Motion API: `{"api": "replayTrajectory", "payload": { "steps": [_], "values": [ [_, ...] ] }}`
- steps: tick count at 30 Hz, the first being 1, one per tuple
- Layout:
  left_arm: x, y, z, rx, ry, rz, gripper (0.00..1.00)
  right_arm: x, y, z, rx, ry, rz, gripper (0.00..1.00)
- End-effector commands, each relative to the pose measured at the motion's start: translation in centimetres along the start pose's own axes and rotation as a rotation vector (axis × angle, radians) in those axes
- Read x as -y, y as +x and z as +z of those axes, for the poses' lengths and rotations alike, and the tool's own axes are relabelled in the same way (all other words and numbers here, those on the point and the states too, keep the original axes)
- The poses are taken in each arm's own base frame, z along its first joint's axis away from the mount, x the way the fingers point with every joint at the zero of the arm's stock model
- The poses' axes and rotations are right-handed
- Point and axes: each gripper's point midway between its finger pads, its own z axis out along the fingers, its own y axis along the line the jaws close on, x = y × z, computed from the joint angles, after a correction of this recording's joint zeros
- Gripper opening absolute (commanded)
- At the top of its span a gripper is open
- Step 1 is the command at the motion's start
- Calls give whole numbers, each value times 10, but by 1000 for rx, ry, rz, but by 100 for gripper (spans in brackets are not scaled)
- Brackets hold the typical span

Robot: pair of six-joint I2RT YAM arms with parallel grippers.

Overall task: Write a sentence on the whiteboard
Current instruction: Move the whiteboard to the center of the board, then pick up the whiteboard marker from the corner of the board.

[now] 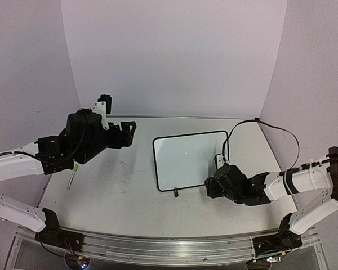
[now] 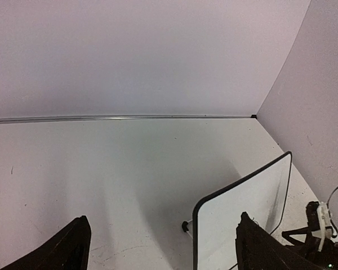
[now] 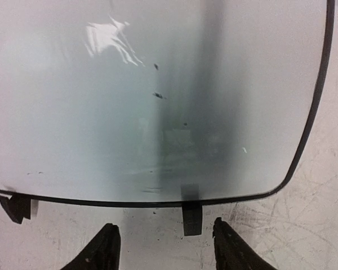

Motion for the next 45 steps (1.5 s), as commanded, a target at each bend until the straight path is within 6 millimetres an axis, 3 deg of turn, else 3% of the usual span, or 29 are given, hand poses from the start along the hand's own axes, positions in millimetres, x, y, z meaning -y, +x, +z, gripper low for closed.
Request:
{"api": "replayTrajectory", "payload": {
  "steps": [1,8,13,15,21,26,33,37,41,45],
  "values": [
    [-40,-16,0,-14,-49,-133,90,-8,-15,-25,43,-30,39,64],
    [-136,25,6,-217,-322,-165,93,-13,-50,-62,155,-122,138,66],
    [-235,68,1,-401,-534,-251,94,-8,-80,-90,274,-172,163,68],
    [-264,82,-2,-454,-563,-302,94,-12,-90,-101,299,-207,149,68],
    [-315,117,0,-641,-678,-301,90,-41,-107,-131,336,-407,51,68],
    [-330,172,2,-833,-708,-297,75,-39,-112,-144,374,-437,42,67],
    [-349,213,4,-971,-735,-247,55,-34,-114,-153,412,-451,36,66],
    [-346,222,7,-995,-699,-274,49,-35,-113,-154,411,-461,29,64],
    [-340,230,7,-1013,-668,-304,29,-37,-114,-154,411,-470,25,63],
    [-334,234,2,-1013,-659,-332,18,-34,-117,-151,417,-437,28,61]
  ]
}}
